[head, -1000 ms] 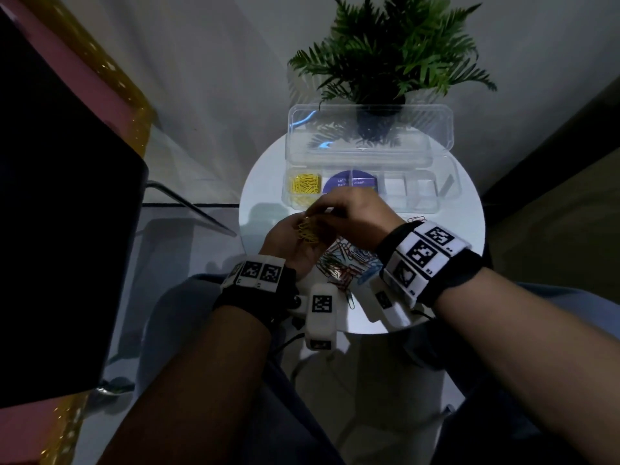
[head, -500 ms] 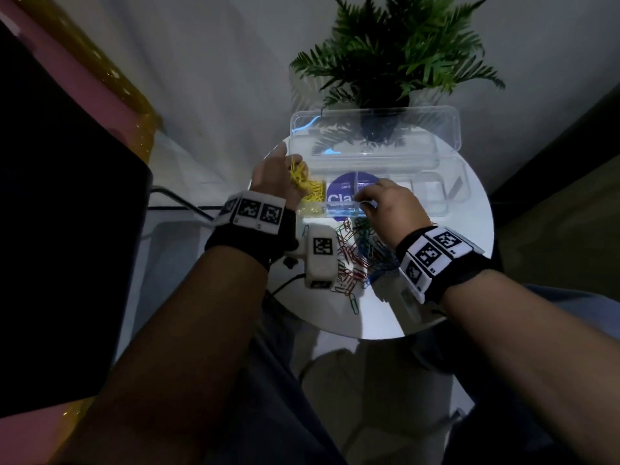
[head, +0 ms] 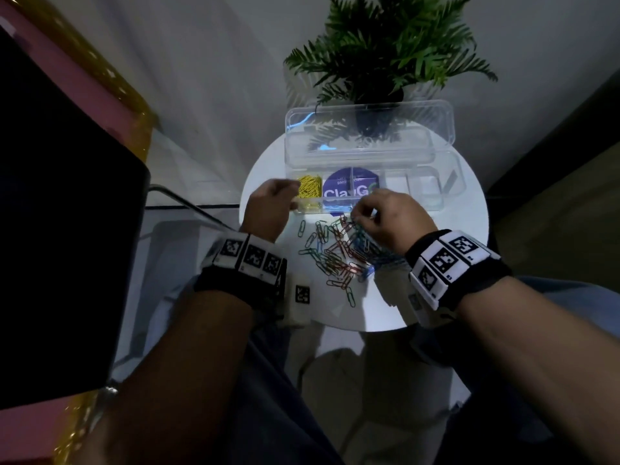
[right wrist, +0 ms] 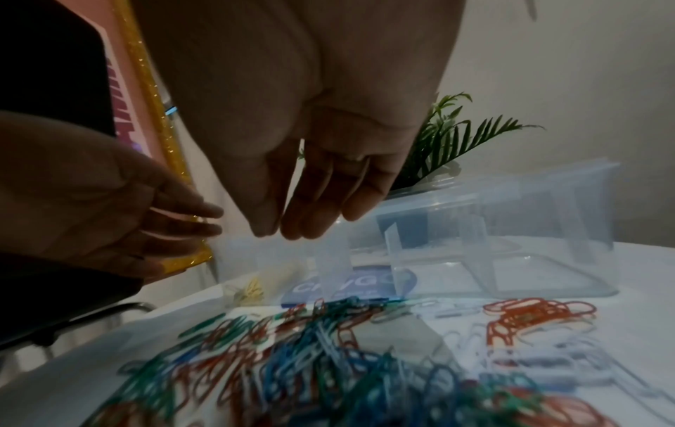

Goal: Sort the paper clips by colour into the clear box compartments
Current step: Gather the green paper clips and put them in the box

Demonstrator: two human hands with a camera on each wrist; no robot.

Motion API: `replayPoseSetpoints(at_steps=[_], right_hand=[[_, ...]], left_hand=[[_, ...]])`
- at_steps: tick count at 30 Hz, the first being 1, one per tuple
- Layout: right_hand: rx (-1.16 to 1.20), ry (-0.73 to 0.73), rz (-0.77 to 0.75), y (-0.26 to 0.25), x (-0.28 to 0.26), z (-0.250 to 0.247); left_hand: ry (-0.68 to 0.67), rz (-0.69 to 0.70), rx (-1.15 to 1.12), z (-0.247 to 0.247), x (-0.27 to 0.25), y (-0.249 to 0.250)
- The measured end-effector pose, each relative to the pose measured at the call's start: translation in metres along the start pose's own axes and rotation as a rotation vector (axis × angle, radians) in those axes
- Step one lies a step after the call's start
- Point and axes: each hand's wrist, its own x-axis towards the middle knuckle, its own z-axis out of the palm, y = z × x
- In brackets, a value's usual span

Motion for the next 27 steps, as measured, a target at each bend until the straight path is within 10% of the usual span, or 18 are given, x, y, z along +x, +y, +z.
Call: replayPoseSetpoints(at_steps=[7, 13, 16, 20, 27], right_hand=[[-0.094, -0.344, -0.015, -0.006, -0.022, 0.021], [-0.039, -0.226, 0.051, -0.01, -0.013, 0.025], [-0.106, -0.269, 0.02, -0.012, -0.006, 0.032], [-0.143, -0.291, -0.03, -0.017, -0.002, 0.04], [-0.141, -0.196, 0.074, -0.005, 0.004, 0.039]], left_hand=[[0.071, 0.291, 0.23, 0.003, -0.024, -0.03], [0.095, 0.442, 0.232, -0.001, -0.021, -0.034], [0.204, 0.361, 0.375, -0.005, -0.018, -0.036], [-0.121, 0.145, 0.795, 0.001, -0.013, -0.057], [-0.14, 0.261, 0.901, 0.003, -0.011, -0.058]])
